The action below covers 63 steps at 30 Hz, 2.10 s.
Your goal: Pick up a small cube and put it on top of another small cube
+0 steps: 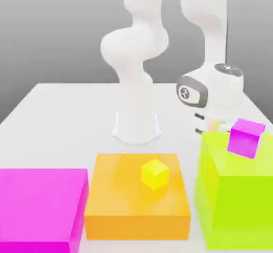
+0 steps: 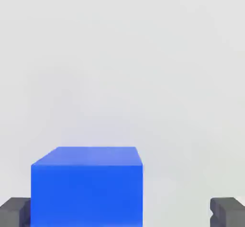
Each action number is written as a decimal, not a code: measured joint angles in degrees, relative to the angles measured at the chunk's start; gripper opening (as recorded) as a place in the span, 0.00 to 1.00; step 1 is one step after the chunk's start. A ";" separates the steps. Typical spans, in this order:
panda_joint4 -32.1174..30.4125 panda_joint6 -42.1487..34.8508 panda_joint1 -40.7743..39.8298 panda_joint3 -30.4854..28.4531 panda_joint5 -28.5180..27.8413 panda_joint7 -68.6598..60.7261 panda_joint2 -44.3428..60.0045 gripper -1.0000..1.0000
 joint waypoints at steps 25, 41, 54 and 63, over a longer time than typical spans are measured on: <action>-0.52 -7.98 -1.54 1.14 0.54 -1.08 -8.86 0.00; 0.28 -12.21 -0.64 2.47 -0.74 5.08 -14.87 0.00; 22.06 -31.41 0.54 -1.54 8.96 3.89 -15.95 0.00; 33.39 -53.82 -4.58 -5.39 4.78 3.23 -23.38 0.00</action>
